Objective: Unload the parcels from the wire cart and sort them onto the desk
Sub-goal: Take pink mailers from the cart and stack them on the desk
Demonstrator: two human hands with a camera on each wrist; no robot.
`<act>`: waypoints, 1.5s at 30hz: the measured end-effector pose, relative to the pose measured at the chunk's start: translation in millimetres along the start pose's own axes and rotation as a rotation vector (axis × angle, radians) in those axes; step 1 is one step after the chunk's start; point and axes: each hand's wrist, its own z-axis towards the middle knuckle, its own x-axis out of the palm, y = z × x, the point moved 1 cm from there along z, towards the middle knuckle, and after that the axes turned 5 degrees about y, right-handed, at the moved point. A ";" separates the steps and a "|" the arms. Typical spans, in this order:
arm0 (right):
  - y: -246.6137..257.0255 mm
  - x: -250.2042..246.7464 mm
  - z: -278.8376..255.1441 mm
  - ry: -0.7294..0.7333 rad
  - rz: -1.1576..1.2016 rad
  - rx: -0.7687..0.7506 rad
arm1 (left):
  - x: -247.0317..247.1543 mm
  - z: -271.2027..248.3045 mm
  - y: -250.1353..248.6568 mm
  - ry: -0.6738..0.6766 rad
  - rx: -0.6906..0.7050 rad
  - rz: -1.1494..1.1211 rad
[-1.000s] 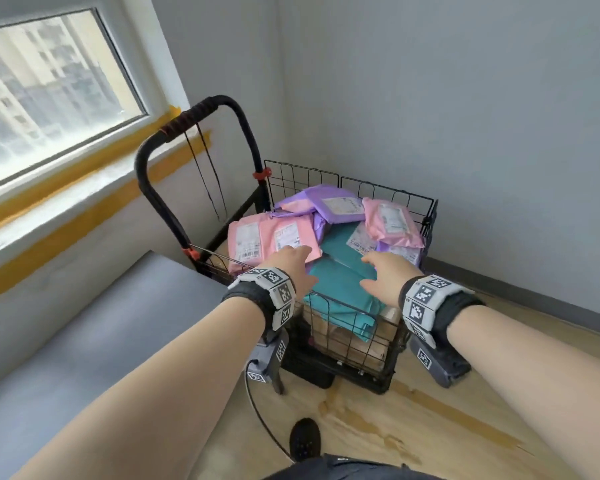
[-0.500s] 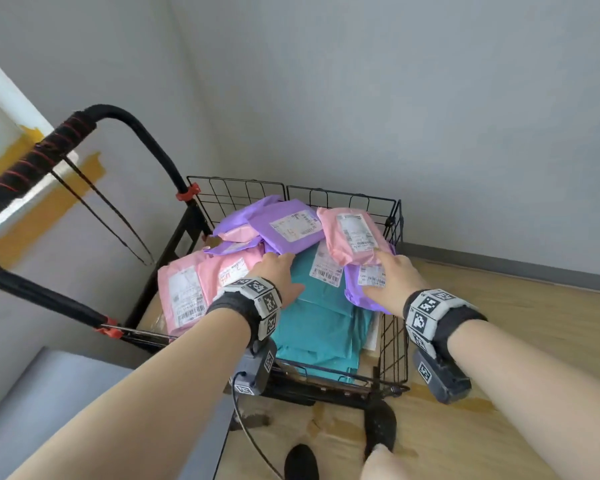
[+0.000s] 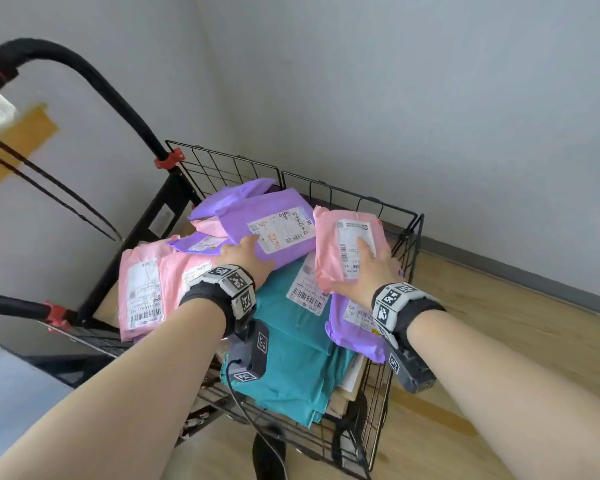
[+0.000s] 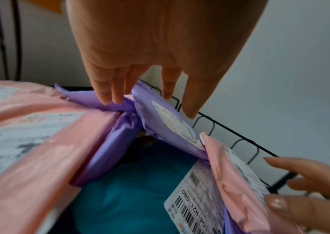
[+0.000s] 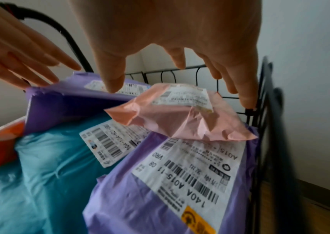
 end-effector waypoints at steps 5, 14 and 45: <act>2.7 6.9 23.3 0.088 -0.070 0.025 | 10.1 4.7 -5.1 -0.074 -0.033 -0.084; -1.0 -3.7 30.9 0.188 -0.036 0.090 | 5.7 -9.6 -17.9 -0.225 -0.026 -0.267; 225.2 95.2 -283.6 -0.045 0.103 -0.449 | -43.0 -301.3 281.8 -0.711 0.001 -0.573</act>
